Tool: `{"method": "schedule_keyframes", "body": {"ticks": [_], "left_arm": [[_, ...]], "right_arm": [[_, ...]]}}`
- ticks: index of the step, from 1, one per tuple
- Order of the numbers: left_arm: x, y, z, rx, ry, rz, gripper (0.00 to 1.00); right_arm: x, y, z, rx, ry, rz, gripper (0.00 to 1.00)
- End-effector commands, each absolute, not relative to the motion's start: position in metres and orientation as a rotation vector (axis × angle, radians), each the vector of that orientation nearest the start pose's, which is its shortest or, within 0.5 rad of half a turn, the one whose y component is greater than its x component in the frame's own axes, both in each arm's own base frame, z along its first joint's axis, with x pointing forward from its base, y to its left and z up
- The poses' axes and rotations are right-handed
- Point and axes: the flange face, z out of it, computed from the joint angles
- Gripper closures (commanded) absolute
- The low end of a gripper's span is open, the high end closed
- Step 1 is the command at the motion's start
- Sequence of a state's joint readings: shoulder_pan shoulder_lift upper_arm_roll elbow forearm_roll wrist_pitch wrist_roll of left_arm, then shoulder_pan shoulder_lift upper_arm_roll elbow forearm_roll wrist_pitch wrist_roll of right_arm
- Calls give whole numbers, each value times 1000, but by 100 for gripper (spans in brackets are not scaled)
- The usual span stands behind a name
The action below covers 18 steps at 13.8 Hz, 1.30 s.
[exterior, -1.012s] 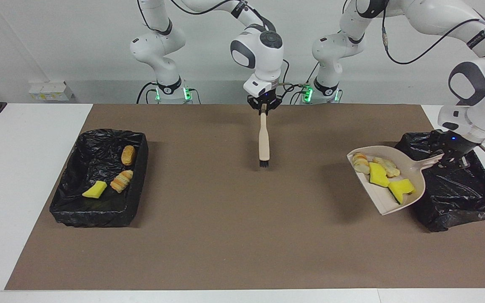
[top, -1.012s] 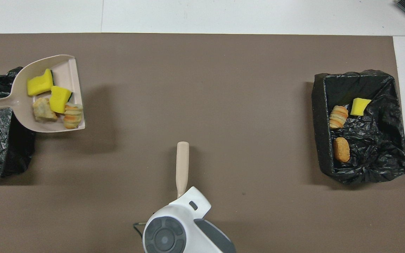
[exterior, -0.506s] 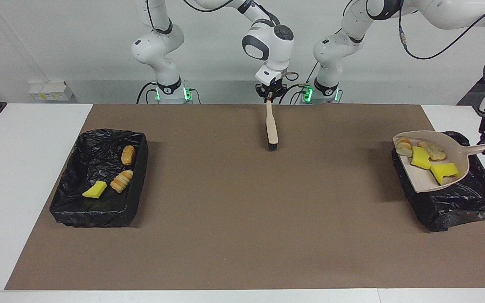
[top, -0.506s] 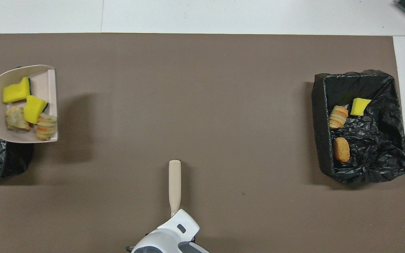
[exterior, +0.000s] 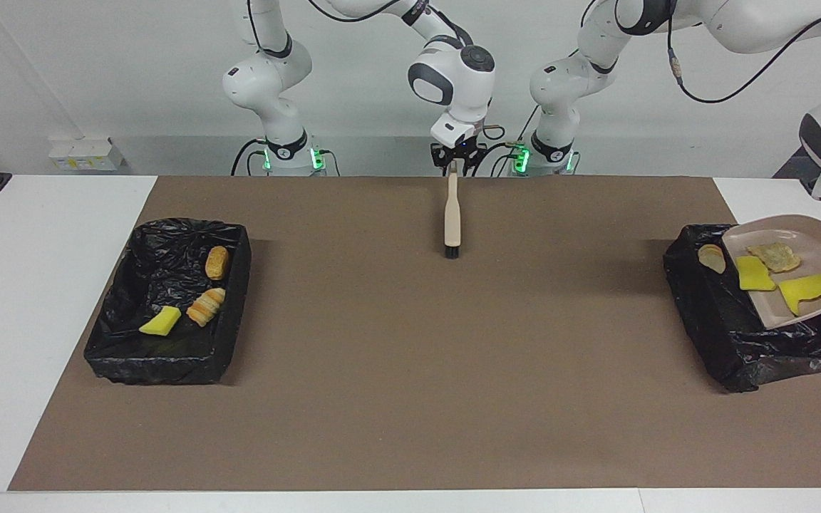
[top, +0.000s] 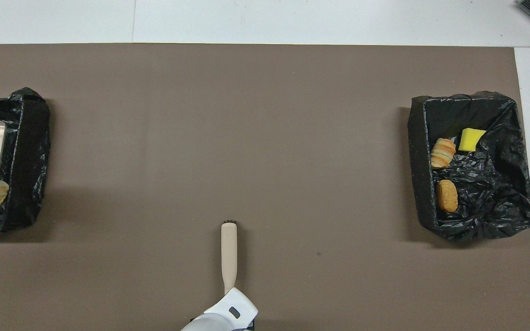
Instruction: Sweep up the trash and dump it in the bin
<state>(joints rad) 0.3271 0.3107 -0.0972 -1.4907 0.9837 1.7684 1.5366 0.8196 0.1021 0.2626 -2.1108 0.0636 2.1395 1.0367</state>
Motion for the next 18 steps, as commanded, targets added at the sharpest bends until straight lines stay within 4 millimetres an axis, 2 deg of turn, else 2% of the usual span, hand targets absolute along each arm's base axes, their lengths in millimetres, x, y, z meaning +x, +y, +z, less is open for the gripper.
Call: {"method": "schedule_keyframes", "body": {"ticks": [1,3,4,6,9,11,14,15,17,18], "left_arm": [[603,193,535,-1590,1470,1100,100],[593,192,552,-1549,1399,1153,100],[588,189,567,-1552,1387,1137,100],[583,179,588,-1575,1399,1088,100],[579,149,592,-1840,1503,869,100],[580,126,579,-2009,1489,737,100],[578,105,554,-2436,1385,450,100],[578,88,539,-2524,1315,427,100],[580,27,510,-2652,1192,390,100],[582,4,499,-2725,1105,362,100]], "right_arm": [[315,472,379,-3133,59,119,22],[375,437,397,-3118,133,39,0],[405,415,410,-3107,134,0,0],[470,353,435,-3086,180,-47,0],[531,261,471,-3109,237,-57,0],[548,204,503,-3134,315,-88,0],[555,132,553,-3138,362,-144,0],[557,113,568,-3142,374,-134,0],[562,79,603,-3153,334,-129,0],[563,67,617,-3159,296,-125,0]]}}
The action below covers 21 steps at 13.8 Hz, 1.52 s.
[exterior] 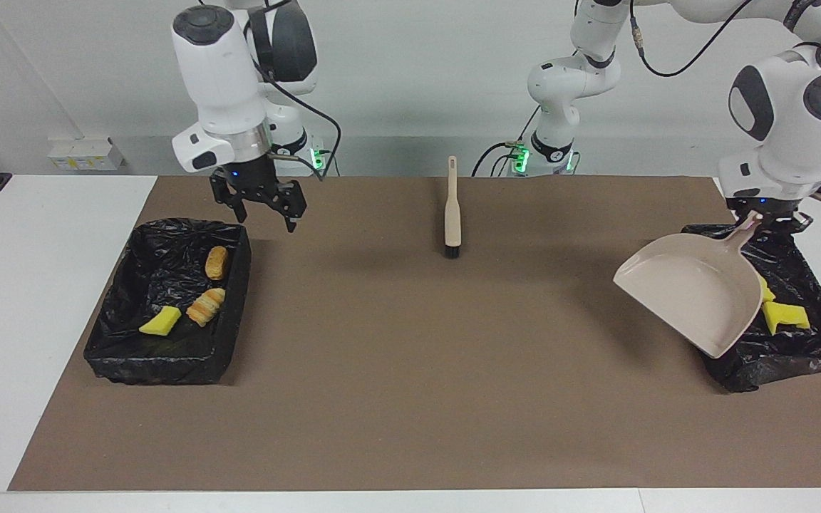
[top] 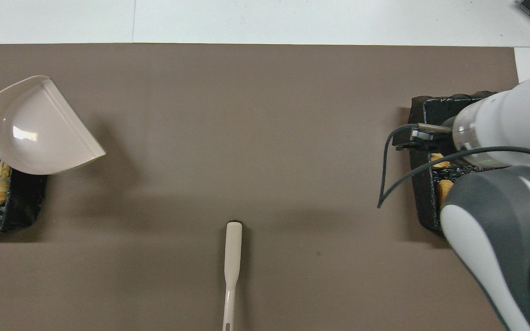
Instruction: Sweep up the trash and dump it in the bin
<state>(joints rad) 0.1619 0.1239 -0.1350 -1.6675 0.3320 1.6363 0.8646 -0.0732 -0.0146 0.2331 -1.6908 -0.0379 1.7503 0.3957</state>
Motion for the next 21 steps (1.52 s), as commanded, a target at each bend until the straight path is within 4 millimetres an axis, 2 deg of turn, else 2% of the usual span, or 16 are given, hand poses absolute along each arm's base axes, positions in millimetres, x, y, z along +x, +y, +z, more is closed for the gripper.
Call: {"method": "schedule_keyframes", "body": {"ticks": [1,2,3,6,9,10,11,12,13,14,15,16,18,20,21], "left_arm": [[584,-19,481,-2787,1044,347,100],[586,-51,459,-2854,966,326,100],[584,-91,441,-2881,888,304,100],[582,-188,406,-3023,616,199,100],[569,-274,374,-3138,443,114,100],[564,-299,361,-3173,369,101,100],[556,-321,356,-3185,312,82,100],[553,-328,356,-3192,258,84,95],[554,-328,360,-3195,189,92,42],[553,-327,366,-3195,118,89,0],[555,-318,371,-3183,93,103,0],[557,-311,389,-3182,65,90,0],[573,-276,412,-3168,-24,82,0],[587,-221,449,-3166,-87,22,0],[590,-193,467,-3169,-48,10,0]], "right_arm": [[560,57,627,-3174,269,-95,0],[557,48,641,-3186,240,-78,0],[555,41,647,-3194,203,-67,0],[549,27,650,-3181,146,-27,0],[543,24,652,-3184,158,-14,0],[543,24,652,-3182,156,-16,0],[543,25,652,-3182,156,-16,0],[542,26,652,-3183,151,-11,0],[542,27,653,-3183,146,-14,0],[542,28,651,-3184,141,-4,0],[541,30,651,-3185,127,-4,0],[541,30,651,-3185,112,-4,0],[542,32,652,-3185,107,-13,0],[542,34,653,-3184,109,-21,0],[543,34,652,-3184,114,-21,0]]}}
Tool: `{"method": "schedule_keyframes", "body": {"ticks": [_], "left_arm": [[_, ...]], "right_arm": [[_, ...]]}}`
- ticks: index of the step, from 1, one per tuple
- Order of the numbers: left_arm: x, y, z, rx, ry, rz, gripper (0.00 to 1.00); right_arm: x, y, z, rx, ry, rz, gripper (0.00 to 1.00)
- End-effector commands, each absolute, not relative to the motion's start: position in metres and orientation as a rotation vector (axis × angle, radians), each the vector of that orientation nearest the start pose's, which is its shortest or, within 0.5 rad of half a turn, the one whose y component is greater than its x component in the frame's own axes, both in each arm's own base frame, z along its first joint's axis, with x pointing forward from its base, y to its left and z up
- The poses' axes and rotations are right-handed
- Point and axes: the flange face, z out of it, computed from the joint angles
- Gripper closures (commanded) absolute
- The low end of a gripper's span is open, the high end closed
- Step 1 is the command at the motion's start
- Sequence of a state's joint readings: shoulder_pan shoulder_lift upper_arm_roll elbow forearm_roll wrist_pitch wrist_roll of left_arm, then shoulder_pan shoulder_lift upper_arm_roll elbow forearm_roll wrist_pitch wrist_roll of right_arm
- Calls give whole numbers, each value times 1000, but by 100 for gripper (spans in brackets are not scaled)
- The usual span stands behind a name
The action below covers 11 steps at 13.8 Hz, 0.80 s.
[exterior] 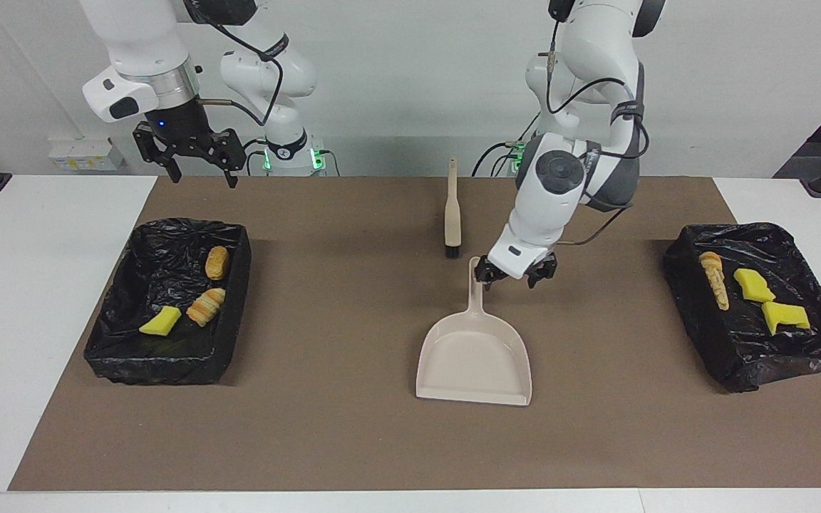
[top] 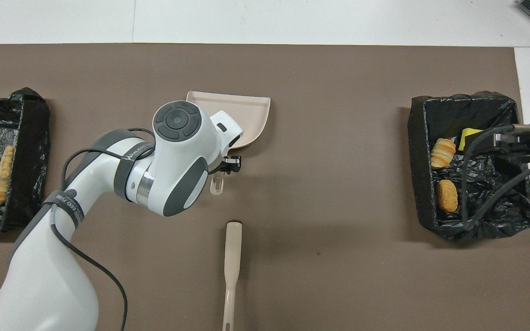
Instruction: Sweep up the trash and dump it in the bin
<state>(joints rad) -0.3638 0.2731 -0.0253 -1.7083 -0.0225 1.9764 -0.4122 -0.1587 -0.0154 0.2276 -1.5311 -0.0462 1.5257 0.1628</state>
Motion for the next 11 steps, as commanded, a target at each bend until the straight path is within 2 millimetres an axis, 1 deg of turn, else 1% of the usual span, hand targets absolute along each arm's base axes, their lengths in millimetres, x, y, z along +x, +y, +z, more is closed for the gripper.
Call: {"method": "schedule_keyframes", "body": {"ticks": [1,2,3,4,5,6,8,9,10,11], "left_arm": [[594,-160,481,-3170,-25,12,0],[593,-132,495,-3170,3,7,0],[590,-108,509,-3170,57,10,0],[583,-81,525,-3170,105,9,0],[572,-61,541,-3173,135,22,0],[558,-52,555,-3175,139,44,0],[537,-39,588,-3175,172,25,0],[529,-31,601,-3167,202,72,0],[527,-30,609,-3158,238,115,0],[529,-28,610,-3159,253,118,0]], "right_arm": [[543,34,653,-3183,116,-26,0],[544,35,653,-3181,114,-28,0],[544,35,653,-3181,114,-28,0],[544,34,652,-3181,116,-28,0],[544,35,653,-3182,114,-31,0],[544,34,652,-3182,116,-29,0],[544,32,653,-3182,124,-29,0],[544,27,653,-3184,138,-28,0],[544,24,652,-3182,146,-26,0],[544,21,652,-3183,153,-26,0]]}}
